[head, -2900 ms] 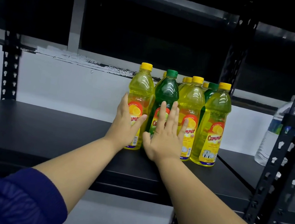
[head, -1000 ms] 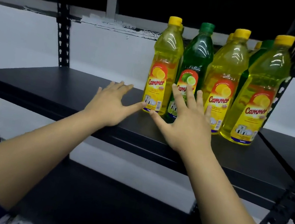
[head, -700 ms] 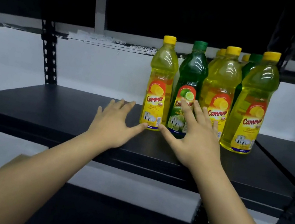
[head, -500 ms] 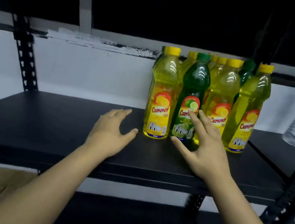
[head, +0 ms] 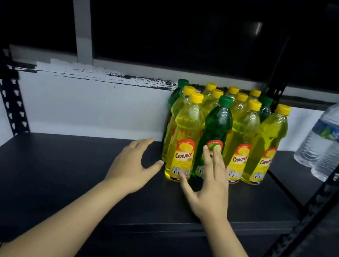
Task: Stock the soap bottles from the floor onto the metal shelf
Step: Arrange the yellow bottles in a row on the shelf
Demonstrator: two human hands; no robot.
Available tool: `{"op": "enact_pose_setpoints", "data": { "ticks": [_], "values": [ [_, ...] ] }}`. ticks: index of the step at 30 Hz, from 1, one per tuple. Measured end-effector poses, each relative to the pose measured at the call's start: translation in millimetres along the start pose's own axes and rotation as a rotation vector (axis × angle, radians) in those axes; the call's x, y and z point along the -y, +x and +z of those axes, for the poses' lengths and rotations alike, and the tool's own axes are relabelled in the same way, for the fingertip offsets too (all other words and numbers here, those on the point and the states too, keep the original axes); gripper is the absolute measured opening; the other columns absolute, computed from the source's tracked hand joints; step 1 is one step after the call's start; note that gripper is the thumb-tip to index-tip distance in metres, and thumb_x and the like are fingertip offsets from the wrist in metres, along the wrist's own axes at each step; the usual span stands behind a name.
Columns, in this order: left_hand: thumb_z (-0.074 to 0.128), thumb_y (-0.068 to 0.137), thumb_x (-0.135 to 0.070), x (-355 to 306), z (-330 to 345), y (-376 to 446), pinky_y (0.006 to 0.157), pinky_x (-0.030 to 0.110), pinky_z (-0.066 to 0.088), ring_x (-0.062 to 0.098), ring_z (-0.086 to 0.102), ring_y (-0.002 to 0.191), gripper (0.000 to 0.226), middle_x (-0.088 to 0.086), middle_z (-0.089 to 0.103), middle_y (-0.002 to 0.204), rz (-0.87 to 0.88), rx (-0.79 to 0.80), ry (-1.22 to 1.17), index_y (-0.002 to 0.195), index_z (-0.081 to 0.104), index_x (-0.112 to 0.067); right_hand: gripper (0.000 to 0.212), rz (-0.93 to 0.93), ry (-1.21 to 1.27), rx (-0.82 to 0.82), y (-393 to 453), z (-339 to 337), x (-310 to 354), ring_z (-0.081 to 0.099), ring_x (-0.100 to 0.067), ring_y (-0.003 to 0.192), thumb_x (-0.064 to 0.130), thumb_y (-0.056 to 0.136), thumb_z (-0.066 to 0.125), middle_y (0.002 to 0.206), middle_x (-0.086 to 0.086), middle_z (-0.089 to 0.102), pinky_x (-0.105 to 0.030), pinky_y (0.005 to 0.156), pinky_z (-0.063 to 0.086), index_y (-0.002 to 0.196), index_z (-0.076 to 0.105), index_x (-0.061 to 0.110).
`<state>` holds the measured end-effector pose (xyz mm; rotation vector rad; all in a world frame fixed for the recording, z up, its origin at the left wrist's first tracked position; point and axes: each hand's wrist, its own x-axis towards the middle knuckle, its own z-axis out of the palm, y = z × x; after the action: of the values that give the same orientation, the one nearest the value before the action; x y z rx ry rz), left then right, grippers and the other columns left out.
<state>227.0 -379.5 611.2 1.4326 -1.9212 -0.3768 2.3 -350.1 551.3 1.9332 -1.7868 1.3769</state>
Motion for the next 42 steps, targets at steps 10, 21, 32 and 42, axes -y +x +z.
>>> {"op": "enact_pose_setpoints", "data": {
  "ticks": [10, 21, 32, 42],
  "values": [
    [0.067, 0.083, -0.071, -30, 57, 51, 0.093, 0.035, 0.057, 0.003, 0.059, 0.117, 0.071, -0.017, 0.058, 0.132, -0.001, -0.188, -0.319, 0.142, 0.047, -0.037, 0.087, -0.055, 0.325, 0.090, 2, 1, -6, 0.017, -0.016, 0.161, 0.047, 0.096, 0.072, 0.173, 0.007, 0.022, -0.055, 0.123, 0.035, 0.166, 0.024, 0.025],
    [0.067, 0.081, -0.074, -37, 80, 63, 0.078, 0.044, 0.059, 0.018, 0.065, 0.101, 0.072, -0.005, 0.061, 0.113, 0.035, -0.228, -0.136, 0.128, 0.051, -0.023, 0.065, -0.063, 0.455, -0.021, 25, -3, 6, 0.032, -0.018, 0.156, 0.030, 0.104, 0.056, 0.168, 0.002, 0.037, -0.043, 0.123, 0.035, 0.162, 0.033, 0.013],
    [0.064, 0.077, -0.077, 39, 5, 39, 0.085, 0.049, 0.059, 0.016, 0.066, 0.103, 0.066, -0.009, 0.062, 0.113, 0.003, -0.292, -0.139, 0.125, 0.050, -0.033, 0.088, -0.118, 0.290, -0.060, 65, 7, 47, 0.033, -0.019, 0.154, 0.024, 0.094, 0.078, 0.165, -0.005, 0.037, -0.047, 0.119, 0.040, 0.164, 0.027, 0.010],
    [0.082, 0.083, -0.044, 88, -50, 29, 0.087, 0.038, 0.059, 0.008, 0.065, 0.103, 0.059, -0.007, 0.064, 0.118, -0.181, -0.426, -0.256, 0.130, 0.047, -0.033, 0.119, 0.002, 0.065, -0.013, 129, 44, 76, 0.025, -0.042, 0.155, 0.040, 0.085, 0.081, 0.173, -0.020, 0.009, -0.055, 0.111, 0.045, 0.167, -0.003, 0.025]
  ]
}}
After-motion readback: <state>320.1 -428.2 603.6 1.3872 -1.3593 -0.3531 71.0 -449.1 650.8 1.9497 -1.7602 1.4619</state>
